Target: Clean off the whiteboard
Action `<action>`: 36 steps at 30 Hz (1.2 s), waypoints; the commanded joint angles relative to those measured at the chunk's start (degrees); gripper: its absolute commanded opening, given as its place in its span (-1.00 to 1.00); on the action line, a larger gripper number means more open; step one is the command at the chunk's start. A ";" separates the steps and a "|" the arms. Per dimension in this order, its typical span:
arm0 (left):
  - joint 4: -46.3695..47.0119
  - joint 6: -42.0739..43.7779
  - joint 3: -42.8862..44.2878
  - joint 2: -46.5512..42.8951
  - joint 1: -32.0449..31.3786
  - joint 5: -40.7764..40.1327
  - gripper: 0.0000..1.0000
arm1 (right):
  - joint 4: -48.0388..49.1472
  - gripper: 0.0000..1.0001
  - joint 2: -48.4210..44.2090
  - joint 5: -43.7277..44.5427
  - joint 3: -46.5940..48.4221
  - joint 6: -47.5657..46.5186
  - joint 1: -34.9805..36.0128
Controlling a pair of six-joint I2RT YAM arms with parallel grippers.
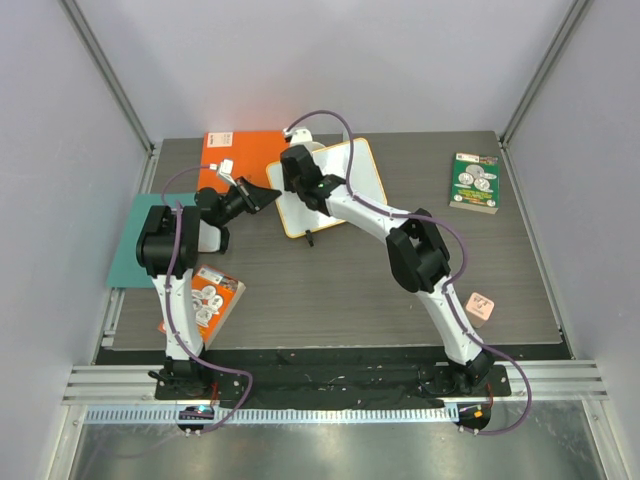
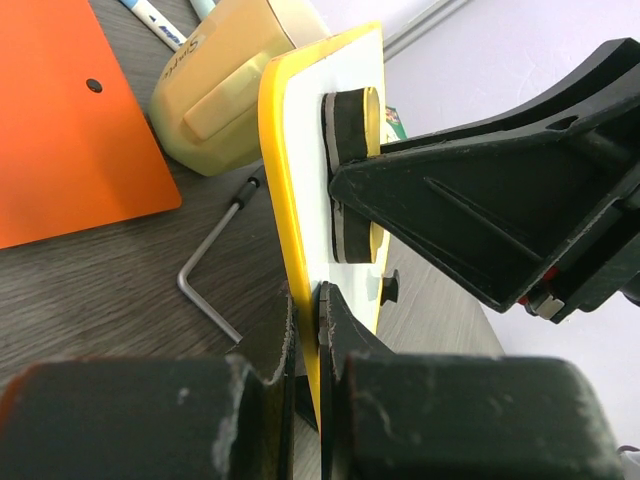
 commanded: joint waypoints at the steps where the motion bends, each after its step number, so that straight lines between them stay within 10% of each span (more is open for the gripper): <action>1: 4.39 4.12 0.42 -0.45 -1.21 5.39 -1.00 | -4.35 -0.98 2.60 -2.48 -5.25 -0.13 0.50; 25: 5.27 4.03 -0.64 -1.33 -1.21 5.13 -1.00 | 1.45 -0.98 -9.44 -1.17 -38.13 6.20 3.05; 36: 7.29 3.68 -2.22 -2.73 -0.95 4.08 -0.81 | 15.34 -0.98 -32.54 0.95 -52.98 7.08 2.61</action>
